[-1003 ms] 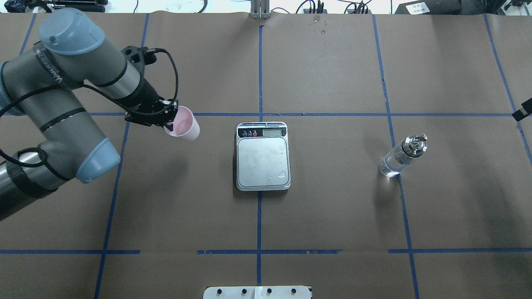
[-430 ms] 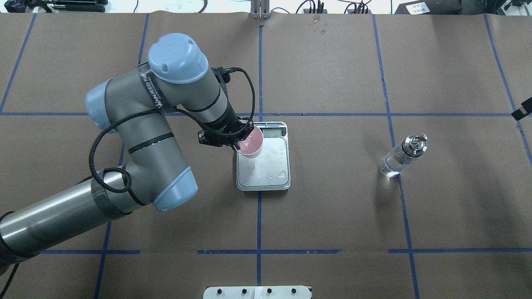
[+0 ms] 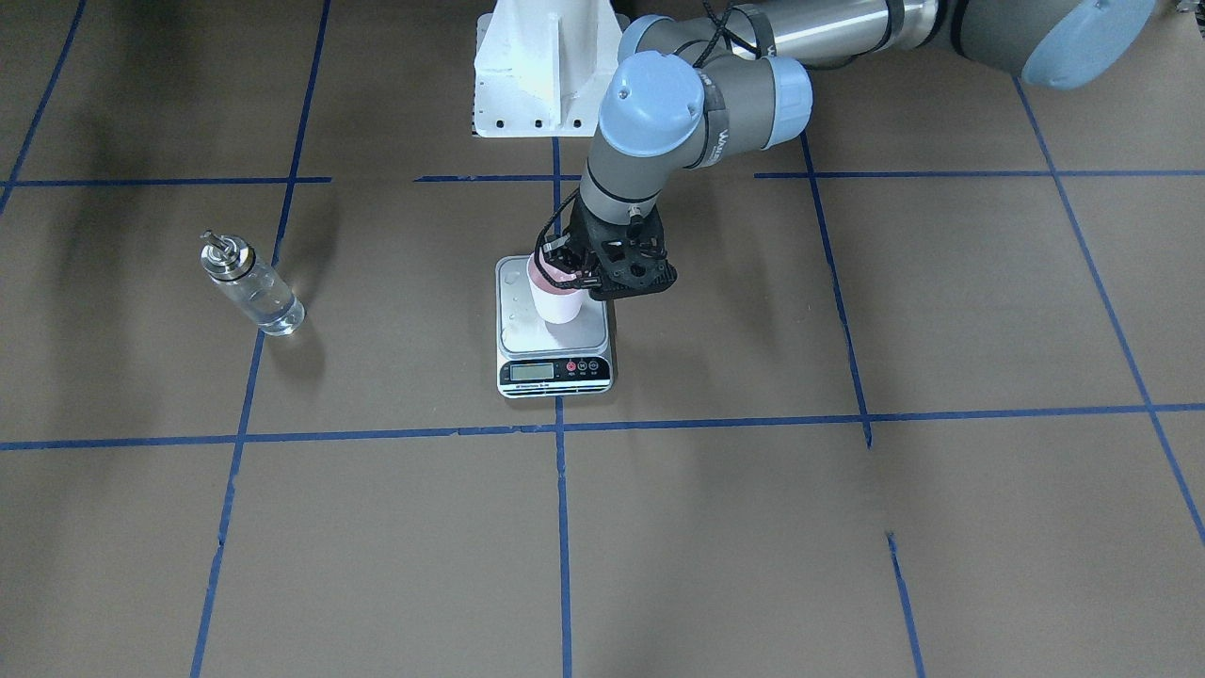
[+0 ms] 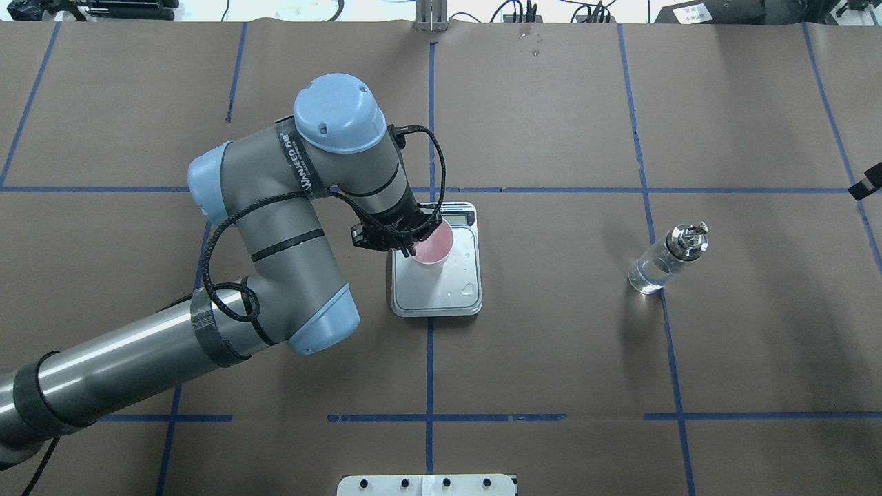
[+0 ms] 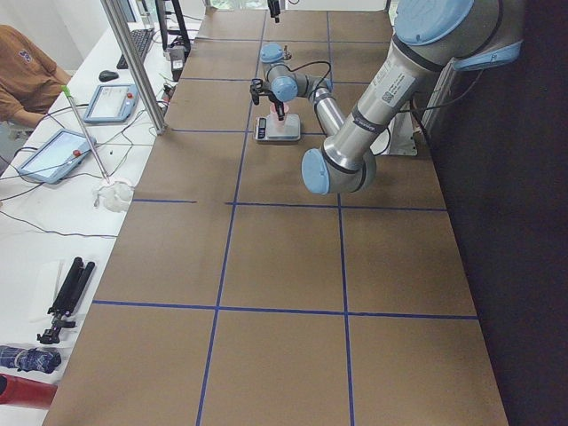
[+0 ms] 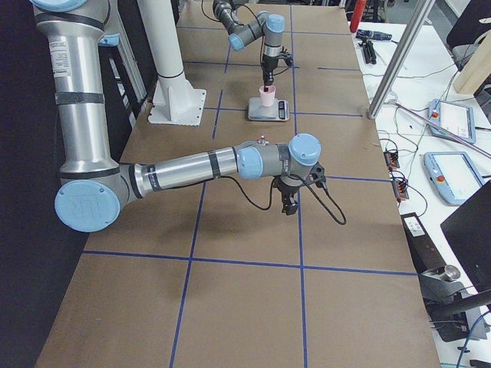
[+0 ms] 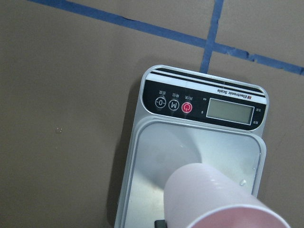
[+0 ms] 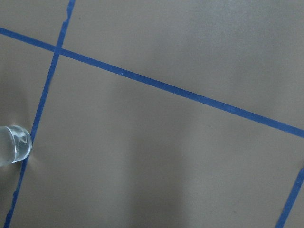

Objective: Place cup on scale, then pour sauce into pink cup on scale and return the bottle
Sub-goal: 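Carry the pink cup with the left gripper onto the scale, then release the cup and raise the left gripper while the right gripper approaches the bottle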

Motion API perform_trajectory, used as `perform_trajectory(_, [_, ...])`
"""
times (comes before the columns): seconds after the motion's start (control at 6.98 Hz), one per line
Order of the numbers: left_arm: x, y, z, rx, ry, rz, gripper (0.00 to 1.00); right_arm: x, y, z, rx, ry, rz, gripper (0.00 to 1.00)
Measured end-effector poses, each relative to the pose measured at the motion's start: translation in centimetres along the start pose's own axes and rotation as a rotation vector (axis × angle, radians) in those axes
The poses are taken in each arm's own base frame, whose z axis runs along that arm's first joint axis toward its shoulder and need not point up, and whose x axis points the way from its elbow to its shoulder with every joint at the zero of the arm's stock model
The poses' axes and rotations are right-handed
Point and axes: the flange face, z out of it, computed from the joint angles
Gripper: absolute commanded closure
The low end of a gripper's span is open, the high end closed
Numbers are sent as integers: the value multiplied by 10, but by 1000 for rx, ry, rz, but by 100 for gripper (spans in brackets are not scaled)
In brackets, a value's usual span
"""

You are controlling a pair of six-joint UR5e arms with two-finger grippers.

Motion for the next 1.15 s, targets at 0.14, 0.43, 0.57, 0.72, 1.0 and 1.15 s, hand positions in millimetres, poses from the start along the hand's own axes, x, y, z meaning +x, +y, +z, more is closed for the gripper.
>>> perform_trajectory(0.14, [4, -1, 3, -1, -4, -2, 94, -1, 0, 0, 1, 0, -1, 0])
perform_trajectory(0.43, [7, 2, 7, -7, -7, 2, 61, -1, 0, 0, 1, 0, -2, 0])
perform_trajectory(0.57, [8, 5, 9, -11, -5, 6, 57, -1, 0, 0, 1, 0, -3, 0])
perform_trajectory(0.72, [9, 8, 4, -12, 8, 15, 49, -2, -1, -1, 3, 0, -5, 0])
perform_trajectory(1.0, [13, 24, -41, 5, 91, 55, 46, -18, -7, 4, 5, -4, -47, 0])
perform_trajectory(1.15, [6, 25, -71, 30, 136, 66, 46, -30, -11, 9, 25, -8, -83, 0])
